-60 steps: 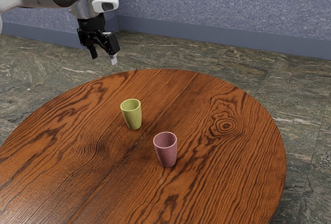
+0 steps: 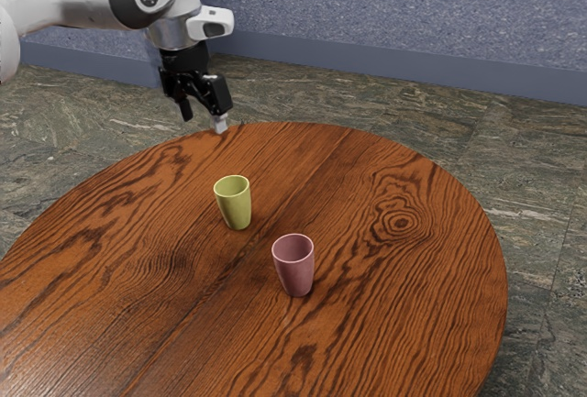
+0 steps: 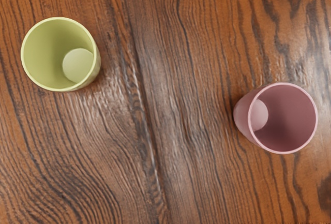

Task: Place the right cup onto the left cup

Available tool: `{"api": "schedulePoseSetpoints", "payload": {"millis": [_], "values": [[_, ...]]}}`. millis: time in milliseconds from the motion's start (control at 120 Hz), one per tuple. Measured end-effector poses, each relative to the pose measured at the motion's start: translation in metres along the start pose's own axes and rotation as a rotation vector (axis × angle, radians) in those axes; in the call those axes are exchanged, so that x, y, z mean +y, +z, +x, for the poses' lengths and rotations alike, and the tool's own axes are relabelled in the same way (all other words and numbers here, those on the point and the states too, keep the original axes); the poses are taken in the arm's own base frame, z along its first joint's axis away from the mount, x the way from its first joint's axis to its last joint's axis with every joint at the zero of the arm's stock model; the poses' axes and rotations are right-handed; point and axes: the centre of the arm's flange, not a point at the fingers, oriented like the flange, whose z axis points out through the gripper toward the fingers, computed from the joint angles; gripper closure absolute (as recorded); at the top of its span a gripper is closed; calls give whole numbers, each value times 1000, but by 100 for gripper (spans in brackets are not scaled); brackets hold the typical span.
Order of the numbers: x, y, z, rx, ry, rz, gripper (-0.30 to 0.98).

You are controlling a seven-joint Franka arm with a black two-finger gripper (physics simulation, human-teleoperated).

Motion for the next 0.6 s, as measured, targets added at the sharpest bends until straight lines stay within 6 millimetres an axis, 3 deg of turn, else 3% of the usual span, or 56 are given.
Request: {"api": "schedulePoseSetpoints", "payload": {"millis": [67, 258, 600], "values": [[15, 21, -1, -15, 23, 0, 0], [25, 69, -14, -9, -22, -6, 0], [57, 148, 16, -32, -82, -14, 0]]}}
